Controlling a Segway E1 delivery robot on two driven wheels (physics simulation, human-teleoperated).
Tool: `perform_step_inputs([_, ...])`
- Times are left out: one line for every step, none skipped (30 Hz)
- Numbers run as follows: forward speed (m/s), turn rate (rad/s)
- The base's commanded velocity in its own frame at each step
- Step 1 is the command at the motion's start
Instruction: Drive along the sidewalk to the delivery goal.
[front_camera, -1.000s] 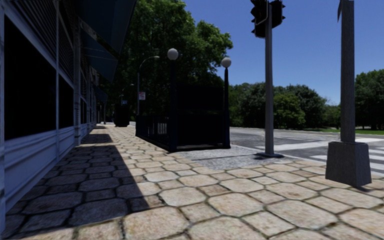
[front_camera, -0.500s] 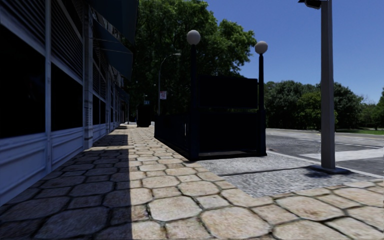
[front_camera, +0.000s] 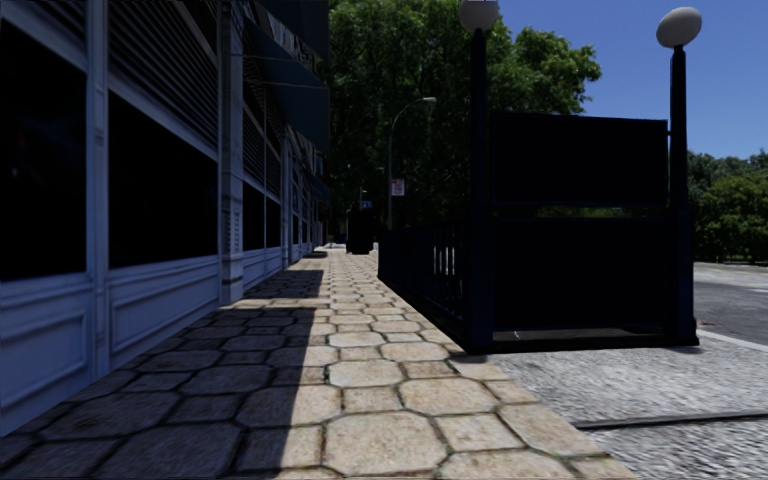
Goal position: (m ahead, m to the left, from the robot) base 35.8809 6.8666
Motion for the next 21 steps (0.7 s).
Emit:
perform_step_inputs([2.00,0.53])
perform_step_inputs([2.00,0.53])
perform_step_inputs([2.00,0.53])
perform_step_inputs([2.00,0.53])
perform_step_inputs([2.00,0.53])
perform_step_inputs([2.00,0.53])
perform_step_inputs([2.00,0.53])
perform_step_inputs([2.00,0.52])
perform_step_inputs([2.00,0.42])
perform_step_inputs([2.00,0.42])
perform_step_inputs([2.00,0.33])
perform_step_inputs([2.00,0.00])
perform_step_inputs([2.00,0.00])
perform_step_inputs([2.00,0.00])
perform_step_inputs([2.00,0.00])
perform_step_inputs([2.00,0.00])
perform_step_inputs([2.00,0.00])
perform_step_inputs([2.00,0.00])
perform_step_inputs([2.00,0.00])
perform_step_inputs([2.00,0.00])
perform_step_inputs([2.00,0.00])
